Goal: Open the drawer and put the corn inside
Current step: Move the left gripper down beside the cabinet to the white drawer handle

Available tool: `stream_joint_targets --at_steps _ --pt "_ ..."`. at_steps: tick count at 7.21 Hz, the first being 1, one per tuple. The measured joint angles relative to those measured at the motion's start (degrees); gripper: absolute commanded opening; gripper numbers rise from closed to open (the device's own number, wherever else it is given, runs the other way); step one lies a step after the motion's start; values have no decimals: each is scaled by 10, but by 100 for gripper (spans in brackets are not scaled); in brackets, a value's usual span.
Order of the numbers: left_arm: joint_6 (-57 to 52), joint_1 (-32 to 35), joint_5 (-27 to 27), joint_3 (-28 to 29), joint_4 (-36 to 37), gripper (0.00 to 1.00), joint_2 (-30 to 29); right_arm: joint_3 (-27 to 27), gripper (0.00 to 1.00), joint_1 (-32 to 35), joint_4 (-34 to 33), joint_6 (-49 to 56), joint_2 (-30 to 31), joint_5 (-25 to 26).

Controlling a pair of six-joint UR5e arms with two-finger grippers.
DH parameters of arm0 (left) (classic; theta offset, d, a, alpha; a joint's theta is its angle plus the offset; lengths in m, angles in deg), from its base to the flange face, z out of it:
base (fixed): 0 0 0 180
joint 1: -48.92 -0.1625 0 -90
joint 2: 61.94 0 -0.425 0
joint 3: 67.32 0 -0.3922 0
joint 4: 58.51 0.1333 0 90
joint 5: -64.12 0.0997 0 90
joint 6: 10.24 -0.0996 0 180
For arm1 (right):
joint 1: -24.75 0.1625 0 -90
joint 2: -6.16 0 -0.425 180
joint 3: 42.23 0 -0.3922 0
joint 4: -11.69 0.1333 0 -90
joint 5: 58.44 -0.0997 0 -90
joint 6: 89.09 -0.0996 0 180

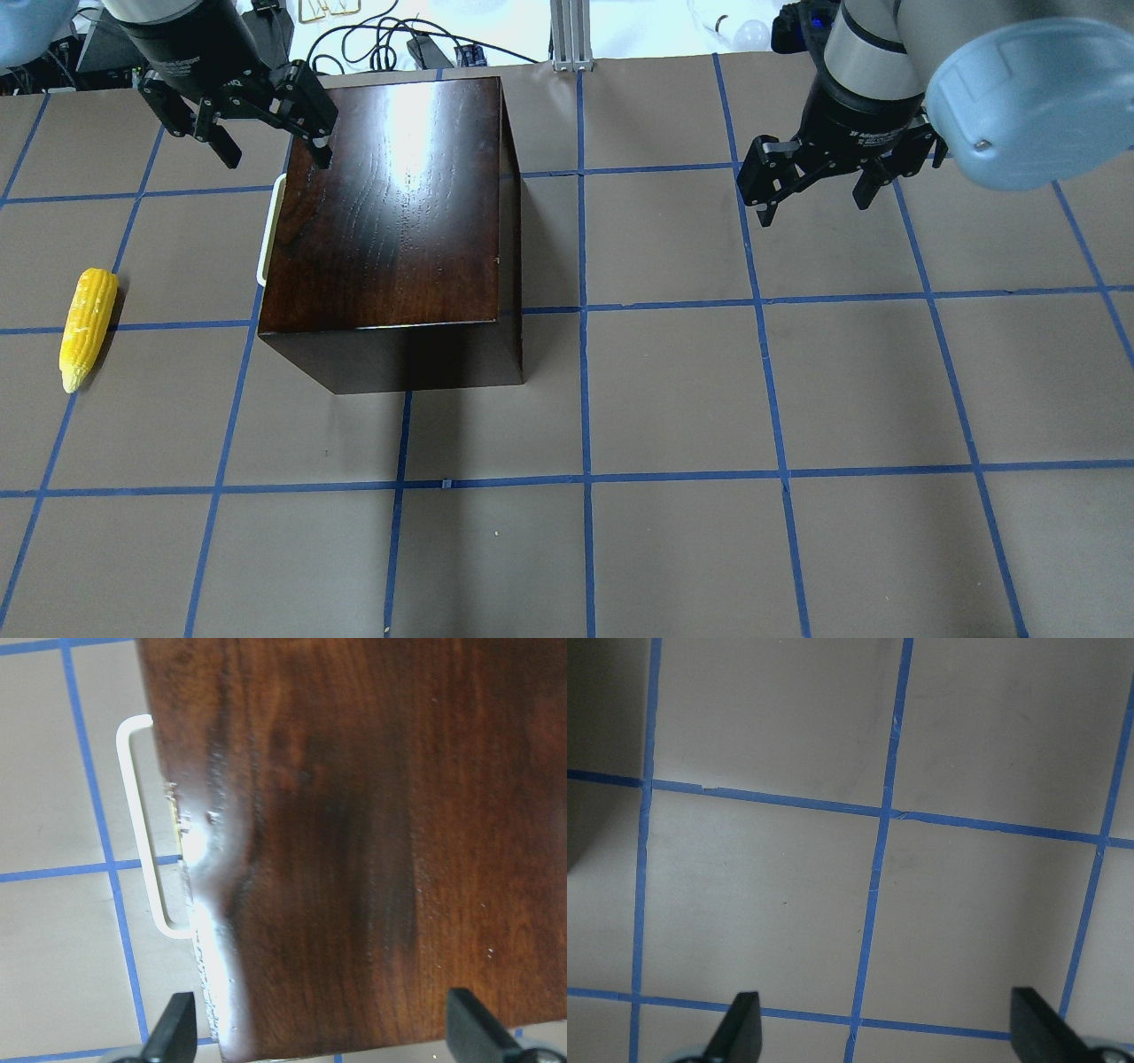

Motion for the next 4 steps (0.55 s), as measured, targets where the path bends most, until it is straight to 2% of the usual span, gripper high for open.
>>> stream_joint_targets --at_steps 4 --pt "-61 -84 -13 2 1 100 -5 0 100 0 0 0 0 0"
